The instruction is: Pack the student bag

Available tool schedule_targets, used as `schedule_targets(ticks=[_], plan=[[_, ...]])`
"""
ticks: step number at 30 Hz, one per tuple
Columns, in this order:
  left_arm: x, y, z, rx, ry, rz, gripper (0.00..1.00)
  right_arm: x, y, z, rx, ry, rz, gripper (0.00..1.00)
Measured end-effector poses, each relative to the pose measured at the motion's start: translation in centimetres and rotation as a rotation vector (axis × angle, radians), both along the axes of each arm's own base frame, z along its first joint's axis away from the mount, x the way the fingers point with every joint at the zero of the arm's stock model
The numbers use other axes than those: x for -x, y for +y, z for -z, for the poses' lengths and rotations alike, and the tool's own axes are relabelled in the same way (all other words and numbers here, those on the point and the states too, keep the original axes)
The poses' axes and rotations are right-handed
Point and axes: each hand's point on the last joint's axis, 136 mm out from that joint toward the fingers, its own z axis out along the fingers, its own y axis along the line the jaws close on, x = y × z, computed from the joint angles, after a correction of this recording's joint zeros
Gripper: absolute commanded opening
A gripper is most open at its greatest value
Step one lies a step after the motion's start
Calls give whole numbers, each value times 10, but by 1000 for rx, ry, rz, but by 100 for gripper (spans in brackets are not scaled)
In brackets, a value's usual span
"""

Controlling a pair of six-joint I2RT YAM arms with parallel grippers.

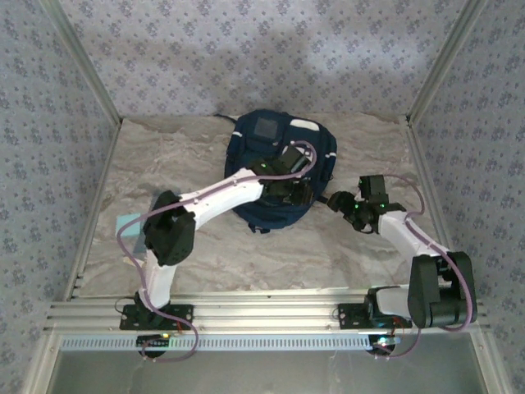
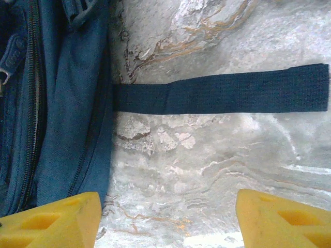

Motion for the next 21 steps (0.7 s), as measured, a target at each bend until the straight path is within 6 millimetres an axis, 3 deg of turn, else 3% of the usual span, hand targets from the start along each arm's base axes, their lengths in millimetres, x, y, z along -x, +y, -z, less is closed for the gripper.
schedule_targets(ticks=[9,13,17,21], plan=[[-3,-5,30,-214,-96,33,41,-3,0,-4,-21,-23,2,70],[-13,-3,31,-254,-132,20,35,0,1,-2,-31,-21,0,70],[-19,0,30,-284,-162,16,21,0,1,-3,-32,-24,1,68],[-20,4,33,-308,-167,14,21,-1,4,-4,-34,-31,-5,68]])
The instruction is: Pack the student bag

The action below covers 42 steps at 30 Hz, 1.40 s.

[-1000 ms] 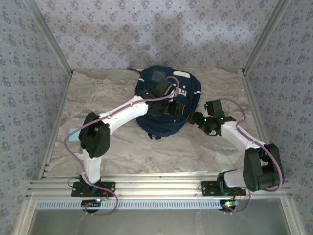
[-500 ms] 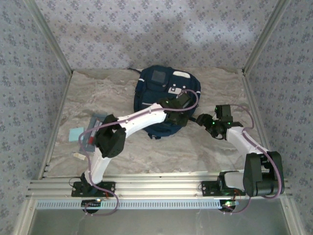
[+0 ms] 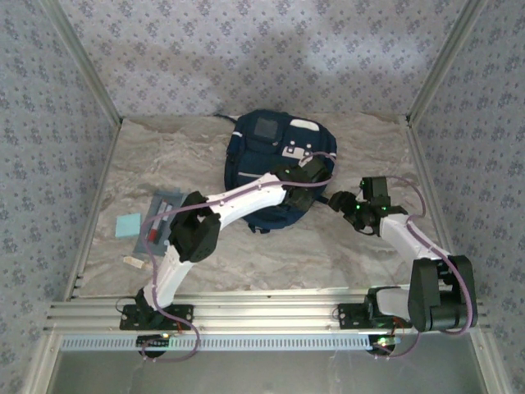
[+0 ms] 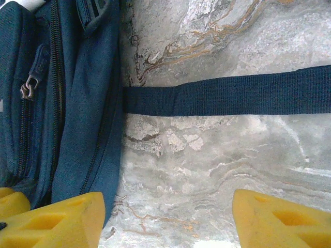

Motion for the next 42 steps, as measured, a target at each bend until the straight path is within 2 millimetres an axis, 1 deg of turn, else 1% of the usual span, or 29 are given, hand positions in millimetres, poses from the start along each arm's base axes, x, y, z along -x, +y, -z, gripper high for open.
schedule_targets(ticks=[5,7,12,13,15,17,18,19,24,27,34,37,38,40,42], plan=[[2,1,2,-4,10,-2,30,2,10,0,0,0,-33,68],[4,3,6,-6,22,-4,30,3,13,1,1,4,-41,68],[13,11,25,-33,63,-8,30,4,17,3,0,13,-51,68],[13,12,27,-34,70,-12,28,3,18,3,-1,11,-52,68],[13,13,28,-22,84,-18,19,2,19,1,-3,7,-53,68],[12,12,29,-8,92,-23,6,1,21,-1,-3,3,-58,68],[12,13,29,-4,95,-22,2,1,22,-1,-4,3,-61,68],[12,13,29,1,98,-27,0,2,24,0,-6,4,-65,68],[12,13,24,44,113,-26,0,-3,43,7,-27,19,-86,68],[12,15,17,92,126,-31,0,-8,53,11,-43,21,-81,68],[13,20,-2,243,160,-56,0,-36,62,15,-137,-10,-13,64],[12,21,-4,283,176,-65,0,-47,70,18,-180,-12,-10,54],[12,20,-3,291,180,-69,0,-49,74,18,-193,-13,-11,48],[12,20,1,306,190,-75,0,-51,81,20,-222,-6,-15,27],[11,21,5,315,201,-84,0,-53,87,20,-242,-4,-23,11]])
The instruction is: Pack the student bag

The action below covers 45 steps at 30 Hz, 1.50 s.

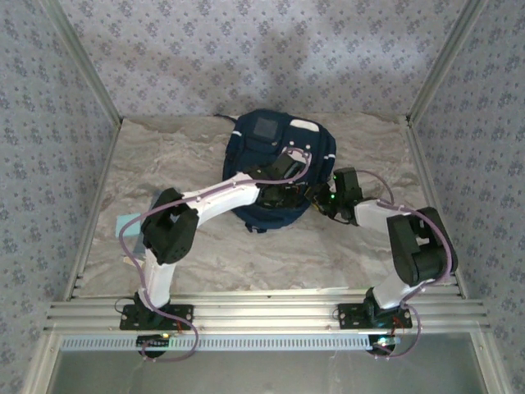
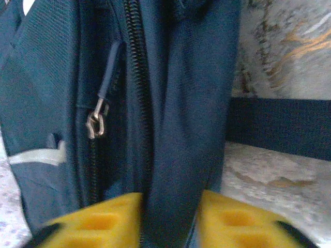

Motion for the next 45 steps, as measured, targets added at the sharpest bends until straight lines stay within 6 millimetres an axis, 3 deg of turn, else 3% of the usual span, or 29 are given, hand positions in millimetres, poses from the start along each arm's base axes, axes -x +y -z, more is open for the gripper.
schedule_targets(ticks=[2,7,14,20,24,29,32,35,36,38,40,45], plan=[[-2,2,3,12,12,-10,0,-1,2,0,-13,0,-1,1],[-7,13,-3,49,19,-30,0,-3,-13,1,-41,13,24,0],[-17,44,-20,79,-6,-79,0,-10,-60,-7,-12,-11,81,0],[-27,75,-15,57,-3,-132,0,-10,-97,-5,40,5,102,0],[-38,86,-16,55,-29,-158,0,-20,-119,-8,81,12,108,0],[-41,81,-32,98,-72,-155,0,-46,-127,-7,107,31,81,1],[-41,81,-41,133,-96,-159,0,-69,-124,-11,117,20,41,13],[-37,82,-44,157,-97,-169,0,-94,-118,-24,142,-23,14,40],[-34,83,-43,161,-87,-173,0,-103,-118,-34,155,-56,9,52],[-29,82,-39,166,-64,-180,0,-111,-118,-50,172,-104,9,67],[-23,76,-38,177,-46,-178,0,-109,-119,-67,193,-136,11,79],[-12,49,-45,250,-32,-147,0,-74,-117,-107,215,-188,23,82]])
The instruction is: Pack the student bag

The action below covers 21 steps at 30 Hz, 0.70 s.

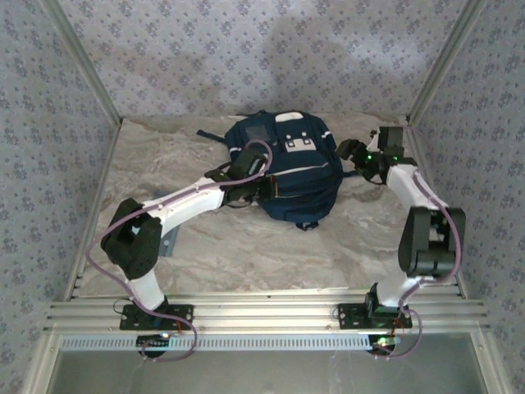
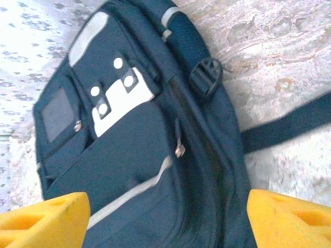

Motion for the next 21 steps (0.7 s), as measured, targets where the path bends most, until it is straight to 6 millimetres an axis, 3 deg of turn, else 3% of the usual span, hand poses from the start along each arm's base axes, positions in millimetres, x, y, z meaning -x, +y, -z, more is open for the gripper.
schedule_targets(ticks=[3,5,10,13,16,19,21], plan=[[1,-16,-5,35,-1,21,0,35,7,-10,-20,-4,6,81],[-1,-27,-11,60,-11,35,0,56,14,-4,-45,21,6,81],[-5,-44,-27,114,-35,54,0,114,38,34,-116,159,5,81],[-8,-49,-33,138,-46,55,0,137,55,46,-157,205,2,81],[-7,-56,-33,161,-37,62,0,143,73,52,-178,222,-12,81],[-4,-62,-27,166,-23,71,0,135,89,53,-194,195,-17,80],[-2,-64,-26,166,-19,72,0,127,93,59,-191,184,-3,73]])
